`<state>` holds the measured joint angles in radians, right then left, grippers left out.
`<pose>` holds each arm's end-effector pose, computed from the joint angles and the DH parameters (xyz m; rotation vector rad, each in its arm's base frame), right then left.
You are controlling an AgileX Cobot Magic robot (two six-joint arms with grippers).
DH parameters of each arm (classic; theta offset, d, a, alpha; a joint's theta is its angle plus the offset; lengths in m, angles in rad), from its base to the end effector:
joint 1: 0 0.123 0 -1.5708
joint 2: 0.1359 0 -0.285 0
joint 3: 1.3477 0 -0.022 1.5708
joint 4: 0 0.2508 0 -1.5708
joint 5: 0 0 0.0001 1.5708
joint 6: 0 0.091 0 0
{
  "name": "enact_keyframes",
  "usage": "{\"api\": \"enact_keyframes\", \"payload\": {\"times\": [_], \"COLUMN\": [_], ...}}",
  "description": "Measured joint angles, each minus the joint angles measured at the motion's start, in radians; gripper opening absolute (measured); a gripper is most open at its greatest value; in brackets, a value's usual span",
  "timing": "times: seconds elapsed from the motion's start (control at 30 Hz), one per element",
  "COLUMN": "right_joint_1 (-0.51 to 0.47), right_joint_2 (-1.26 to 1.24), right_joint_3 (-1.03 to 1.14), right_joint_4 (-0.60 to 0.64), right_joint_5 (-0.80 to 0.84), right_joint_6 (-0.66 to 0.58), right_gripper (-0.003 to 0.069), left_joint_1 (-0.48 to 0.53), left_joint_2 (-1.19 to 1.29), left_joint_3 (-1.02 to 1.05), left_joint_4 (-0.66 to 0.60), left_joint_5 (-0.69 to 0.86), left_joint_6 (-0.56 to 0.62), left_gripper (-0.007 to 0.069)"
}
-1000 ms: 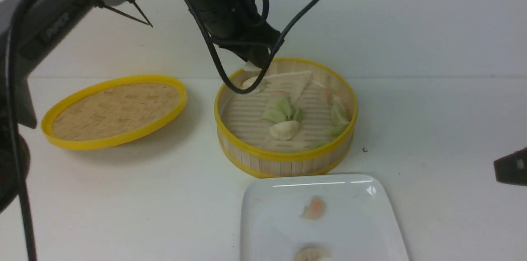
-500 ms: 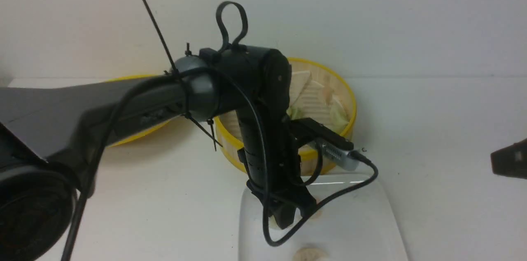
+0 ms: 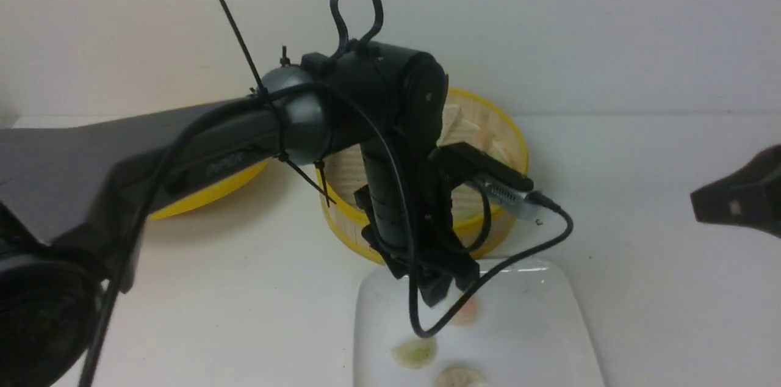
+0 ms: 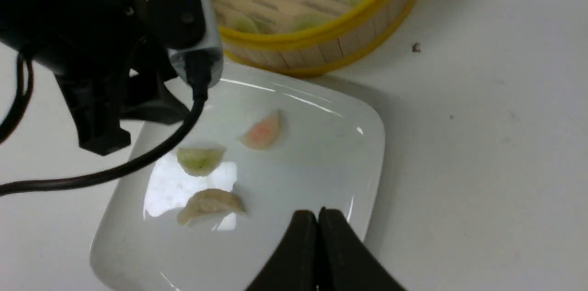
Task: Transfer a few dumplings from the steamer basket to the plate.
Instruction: Use the left arm to put the dumpling into the plate
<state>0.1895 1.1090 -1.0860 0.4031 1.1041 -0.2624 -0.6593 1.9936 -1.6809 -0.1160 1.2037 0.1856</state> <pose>0.1936 0.0696 0.3590 -0.4671 2.5149 0.5045 0.3207 -0.2610 0.2405 1.1923 2.7776 -0.2139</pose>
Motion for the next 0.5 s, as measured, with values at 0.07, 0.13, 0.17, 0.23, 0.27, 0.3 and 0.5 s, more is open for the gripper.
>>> {"api": "enact_keyframes", "payload": {"times": [0.07,0.13,0.17,0.23,0.27,0.3,0.5], "right_joint_1": [0.022,0.071,0.098,0.125,0.14,0.155,0.241], "right_joint_2": [0.036,0.127,0.192,0.271,0.322,0.373,0.677], "right_joint_3": [-0.033,-0.101,-0.149,-0.215,-0.252,-0.291,-0.524], "right_joint_4": [-0.005,-0.027,-0.049,-0.08,-0.102,-0.129,-0.313], "right_joint_5": [0.0,-0.003,-0.008,-0.01,-0.012,-0.015,-0.018], "right_joint_6": [0.0,0.011,0.027,0.057,0.07,0.077,0.103], "right_gripper": [-0.0013,-0.0013,-0.0011,-0.001,-0.0008,-0.0005,0.0069], "left_joint_1": [0.004,0.02,0.031,0.045,0.051,0.054,0.053], "left_joint_2": [-0.03,-0.135,-0.193,-0.285,-0.338,-0.39,-0.669], "left_joint_3": [0.0,0.002,0.008,0.037,0.061,0.084,0.325], "left_joint_4": [0.021,0.064,0.07,0.075,0.078,0.079,0.076], "left_joint_5": [0.0,0.005,0.006,0.009,0.016,0.02,-0.016], "left_joint_6": [-0.017,-0.065,-0.083,-0.095,-0.102,-0.104,-0.139], "left_gripper": [0.0182,0.0047,0.0023,0.0002,-0.0004,-0.0006,-0.0006]}}
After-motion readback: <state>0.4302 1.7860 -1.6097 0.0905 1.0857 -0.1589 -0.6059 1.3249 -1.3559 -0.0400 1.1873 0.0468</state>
